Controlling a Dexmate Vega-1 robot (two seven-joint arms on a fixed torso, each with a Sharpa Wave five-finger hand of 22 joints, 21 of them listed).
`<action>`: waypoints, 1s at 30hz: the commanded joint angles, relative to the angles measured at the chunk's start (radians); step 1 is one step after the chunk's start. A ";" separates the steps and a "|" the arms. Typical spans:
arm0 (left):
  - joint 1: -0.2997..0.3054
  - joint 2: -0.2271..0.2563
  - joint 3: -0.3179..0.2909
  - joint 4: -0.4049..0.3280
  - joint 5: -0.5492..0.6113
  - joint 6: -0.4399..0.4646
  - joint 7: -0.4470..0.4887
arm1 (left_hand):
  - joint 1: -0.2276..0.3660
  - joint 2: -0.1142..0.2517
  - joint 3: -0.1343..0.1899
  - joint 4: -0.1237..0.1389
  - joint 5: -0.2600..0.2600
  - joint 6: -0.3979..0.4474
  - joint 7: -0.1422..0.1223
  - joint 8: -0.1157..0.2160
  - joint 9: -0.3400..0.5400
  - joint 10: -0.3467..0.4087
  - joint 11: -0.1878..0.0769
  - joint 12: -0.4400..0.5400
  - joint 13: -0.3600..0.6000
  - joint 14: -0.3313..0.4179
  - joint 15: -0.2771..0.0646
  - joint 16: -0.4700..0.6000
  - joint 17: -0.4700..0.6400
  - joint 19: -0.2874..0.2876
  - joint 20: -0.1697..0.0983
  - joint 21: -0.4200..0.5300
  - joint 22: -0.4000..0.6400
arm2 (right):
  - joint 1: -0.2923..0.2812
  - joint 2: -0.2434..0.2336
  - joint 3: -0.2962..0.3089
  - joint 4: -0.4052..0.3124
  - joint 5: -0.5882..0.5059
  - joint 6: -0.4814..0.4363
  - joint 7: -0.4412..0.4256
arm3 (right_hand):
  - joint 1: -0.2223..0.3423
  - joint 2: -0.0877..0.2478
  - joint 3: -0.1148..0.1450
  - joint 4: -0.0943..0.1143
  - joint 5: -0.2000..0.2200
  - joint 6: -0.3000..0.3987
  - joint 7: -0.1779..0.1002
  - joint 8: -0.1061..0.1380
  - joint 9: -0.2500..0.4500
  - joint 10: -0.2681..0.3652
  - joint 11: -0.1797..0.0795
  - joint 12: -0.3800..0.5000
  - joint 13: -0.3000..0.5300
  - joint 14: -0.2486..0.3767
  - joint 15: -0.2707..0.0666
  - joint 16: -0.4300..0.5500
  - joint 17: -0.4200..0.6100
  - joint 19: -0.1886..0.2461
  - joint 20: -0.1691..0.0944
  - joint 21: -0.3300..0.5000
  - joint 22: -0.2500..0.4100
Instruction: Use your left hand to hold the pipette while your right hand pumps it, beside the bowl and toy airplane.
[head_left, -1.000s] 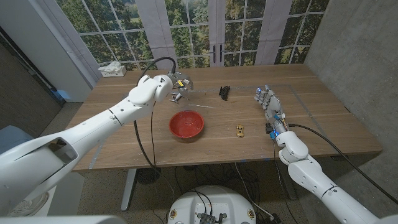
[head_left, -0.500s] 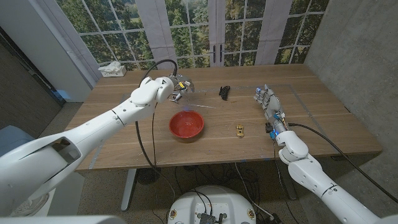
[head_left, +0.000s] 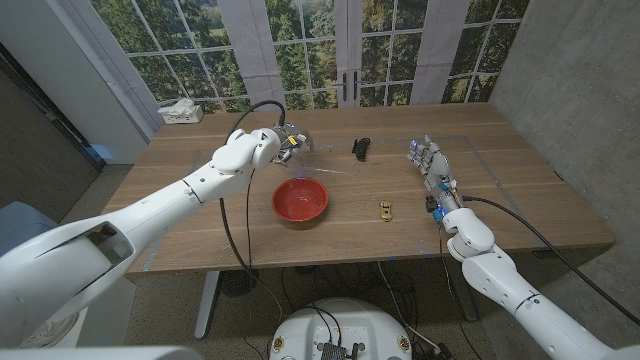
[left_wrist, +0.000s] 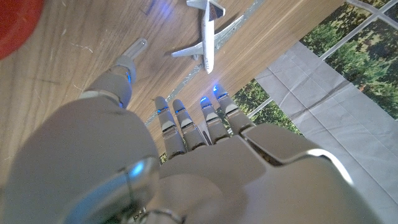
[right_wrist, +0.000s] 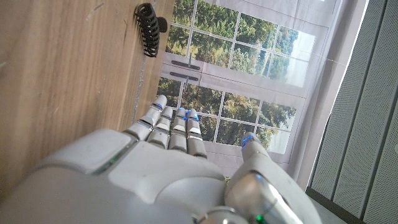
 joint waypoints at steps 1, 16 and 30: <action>0.010 -0.004 0.015 0.032 -0.019 -0.016 0.052 | 0.017 0.003 -0.008 0.000 -0.004 0.001 0.009 -0.004 0.003 0.015 0.004 0.000 0.004 0.016 -0.118 0.006 0.001 0.018 0.000 -0.001 0.004 | 0.012 0.002 -0.002 0.012 0.003 -0.007 0.002 | 0.005 0.000 0.003 -0.009 -0.002 0.003 0.010 0.002 0.004 0.006 0.008 0.006 0.003 0.001 0.005 0.007 0.000 0.012 -0.003 -0.005 0.003; -0.004 -0.016 0.045 0.077 -0.002 -0.039 0.082 | 0.039 0.006 -0.030 0.000 -0.006 0.039 0.009 0.001 0.004 0.057 0.004 0.007 0.005 0.043 -0.131 0.008 0.002 0.048 -0.004 -0.004 0.005 | 0.013 0.002 -0.003 0.016 0.008 -0.010 0.003 | 0.003 0.001 0.003 -0.013 -0.002 0.003 0.012 0.001 0.004 0.006 0.011 0.005 0.003 0.001 0.007 0.007 -0.002 0.017 -0.003 -0.015 0.003; -0.028 -0.029 0.071 0.113 0.014 -0.051 0.076 | 0.054 0.033 -0.036 0.005 -0.009 0.066 0.007 0.003 0.003 0.081 0.003 0.010 0.007 0.047 -0.131 0.006 0.003 0.053 -0.004 -0.011 0.006 | 0.008 -0.001 -0.005 0.009 -0.014 -0.011 -0.017 | 0.001 0.002 0.003 -0.016 -0.002 0.003 0.011 0.000 0.004 0.006 0.010 0.005 0.003 0.002 0.007 0.007 -0.004 0.021 -0.002 -0.023 0.003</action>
